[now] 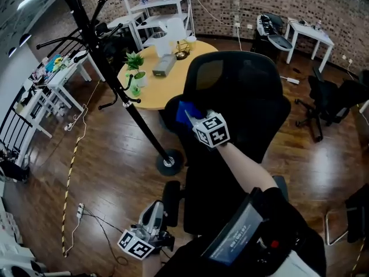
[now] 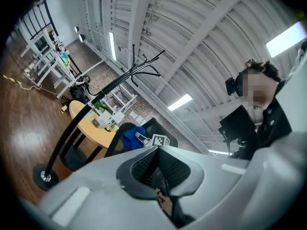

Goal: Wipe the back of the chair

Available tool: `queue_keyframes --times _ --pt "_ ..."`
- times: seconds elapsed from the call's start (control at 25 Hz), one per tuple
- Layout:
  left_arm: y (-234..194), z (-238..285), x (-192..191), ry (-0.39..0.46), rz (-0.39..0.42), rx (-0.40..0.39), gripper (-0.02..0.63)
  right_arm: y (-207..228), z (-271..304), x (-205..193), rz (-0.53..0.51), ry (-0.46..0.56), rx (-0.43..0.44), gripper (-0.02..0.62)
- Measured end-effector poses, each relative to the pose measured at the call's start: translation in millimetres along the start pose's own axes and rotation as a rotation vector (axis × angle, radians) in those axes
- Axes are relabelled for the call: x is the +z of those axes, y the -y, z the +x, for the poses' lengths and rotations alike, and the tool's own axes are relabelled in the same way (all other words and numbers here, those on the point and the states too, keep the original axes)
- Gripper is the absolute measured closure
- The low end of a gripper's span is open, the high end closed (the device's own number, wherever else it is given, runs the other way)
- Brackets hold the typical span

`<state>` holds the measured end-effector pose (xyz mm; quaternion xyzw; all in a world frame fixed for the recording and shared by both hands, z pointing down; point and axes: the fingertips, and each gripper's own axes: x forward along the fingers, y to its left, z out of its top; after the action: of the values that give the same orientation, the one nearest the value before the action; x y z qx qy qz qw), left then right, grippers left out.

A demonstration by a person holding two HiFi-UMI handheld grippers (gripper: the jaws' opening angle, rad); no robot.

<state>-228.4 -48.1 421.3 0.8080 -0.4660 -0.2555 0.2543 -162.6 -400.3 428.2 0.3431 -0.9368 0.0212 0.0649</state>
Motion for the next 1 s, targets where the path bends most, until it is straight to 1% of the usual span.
queue_keyframes --times 0.04,0.12,0.24,0.4,0.6,0.68,0.8,1.0 --pt "3 4 -1 -0.007 0.000 -0.015 0.600 22 -10 -6 0.017 -0.003 -0.044 0.565" --pt "7 15 -5 -0.029 0.000 -0.043 0.600 56 -36 -12 0.039 0.012 -0.093 0.565" --pt "13 34 -17 -0.067 -0.012 -0.088 0.600 98 -77 -15 0.069 0.042 -0.162 0.565" --pt "24 63 -37 -0.132 -0.023 -0.164 0.600 152 -133 -25 0.116 0.060 -0.282 0.565" --pt "39 90 -59 -0.198 -0.045 -0.243 0.600 216 -213 -42 0.200 0.081 -0.443 0.565" --pt "45 98 -66 -0.218 -0.048 -0.265 0.600 239 -248 -51 0.235 0.081 -0.526 0.565" --pt "53 106 -77 -0.242 -0.057 -0.291 0.600 268 -301 -67 0.280 0.071 -0.674 0.565" --pt "57 111 -89 -0.267 -0.077 -0.318 0.600 292 -376 -83 0.321 0.094 -0.901 0.565"
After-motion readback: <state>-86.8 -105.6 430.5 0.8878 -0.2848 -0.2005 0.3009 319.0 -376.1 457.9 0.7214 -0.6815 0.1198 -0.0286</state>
